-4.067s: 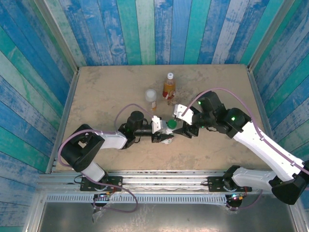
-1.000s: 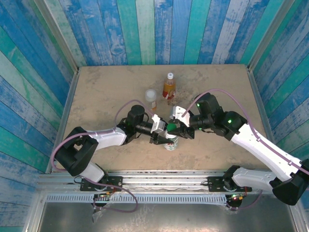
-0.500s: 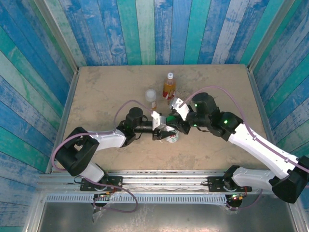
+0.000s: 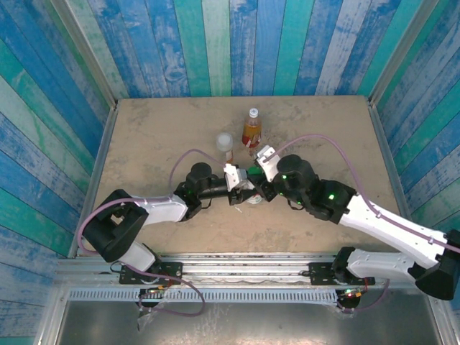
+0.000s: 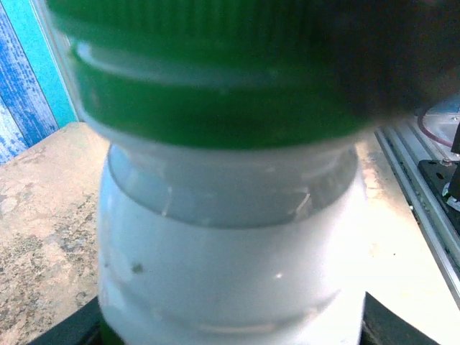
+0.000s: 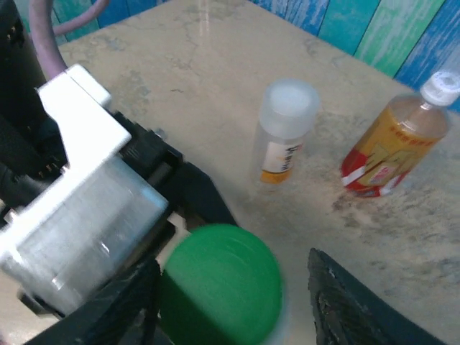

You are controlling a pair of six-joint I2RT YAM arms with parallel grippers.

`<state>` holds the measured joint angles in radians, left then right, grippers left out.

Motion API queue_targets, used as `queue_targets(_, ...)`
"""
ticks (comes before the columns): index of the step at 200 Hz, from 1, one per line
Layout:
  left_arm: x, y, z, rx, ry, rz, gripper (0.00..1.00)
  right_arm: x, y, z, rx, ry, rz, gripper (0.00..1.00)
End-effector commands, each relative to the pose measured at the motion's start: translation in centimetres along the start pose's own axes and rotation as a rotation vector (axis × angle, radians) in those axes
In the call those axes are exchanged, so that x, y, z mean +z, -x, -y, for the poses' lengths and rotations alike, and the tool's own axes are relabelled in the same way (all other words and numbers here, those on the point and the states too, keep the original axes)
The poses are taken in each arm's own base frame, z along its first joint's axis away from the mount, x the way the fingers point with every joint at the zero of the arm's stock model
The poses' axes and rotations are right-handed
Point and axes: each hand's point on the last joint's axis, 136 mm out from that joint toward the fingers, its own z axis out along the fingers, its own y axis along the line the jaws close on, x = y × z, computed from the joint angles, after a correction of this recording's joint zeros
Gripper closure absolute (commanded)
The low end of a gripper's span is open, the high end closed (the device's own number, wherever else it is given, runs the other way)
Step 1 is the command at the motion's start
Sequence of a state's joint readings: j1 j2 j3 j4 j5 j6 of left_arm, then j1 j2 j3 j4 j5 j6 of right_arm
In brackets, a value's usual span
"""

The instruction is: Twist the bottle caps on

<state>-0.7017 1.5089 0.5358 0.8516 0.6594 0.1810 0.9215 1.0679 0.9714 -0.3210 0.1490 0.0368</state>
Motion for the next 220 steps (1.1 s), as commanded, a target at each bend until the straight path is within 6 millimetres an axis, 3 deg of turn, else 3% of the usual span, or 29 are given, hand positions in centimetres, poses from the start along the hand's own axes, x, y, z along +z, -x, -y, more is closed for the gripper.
queue_targets(1, 0.0, 1.1, 1.5, 0.03, -0.112, 0.036, 0.45, -3.2, 2.6, -0.4, -0.065, 0.146, 0.135, 0.35)
queue_targets(36, -0.4, 1.8, 3.8, 0.042, -0.259, 0.058, 0.44, -6.5, 2.9, -1.5, -0.136, 0.336, 0.211, 0.32)
queue_targets(55, -0.5, 1.9, 4.5, 0.038, -0.317, 0.051, 0.44, -7.0, 2.1, -2.2, -0.176, 0.39, 0.178, 0.33)
queue_targets(145, -0.5, 1.9, 5.4, 0.023, -0.39, 0.048, 0.44, -3.4, 0.0, -2.4, -0.185, 0.427, 0.05, 0.39)
queue_targets(189, -0.3, 1.7, 5.3, 0.014, -0.393, 0.038, 0.44, -2.9, -0.8, -3.0, -0.195, 0.466, 0.024, 0.52)
queue_targets(220, -0.2, 1.7, 5.3, 0.011, -0.399, 0.033, 0.44, -2.9, -1.3, -3.6, -0.195, 0.511, 0.0, 0.51)
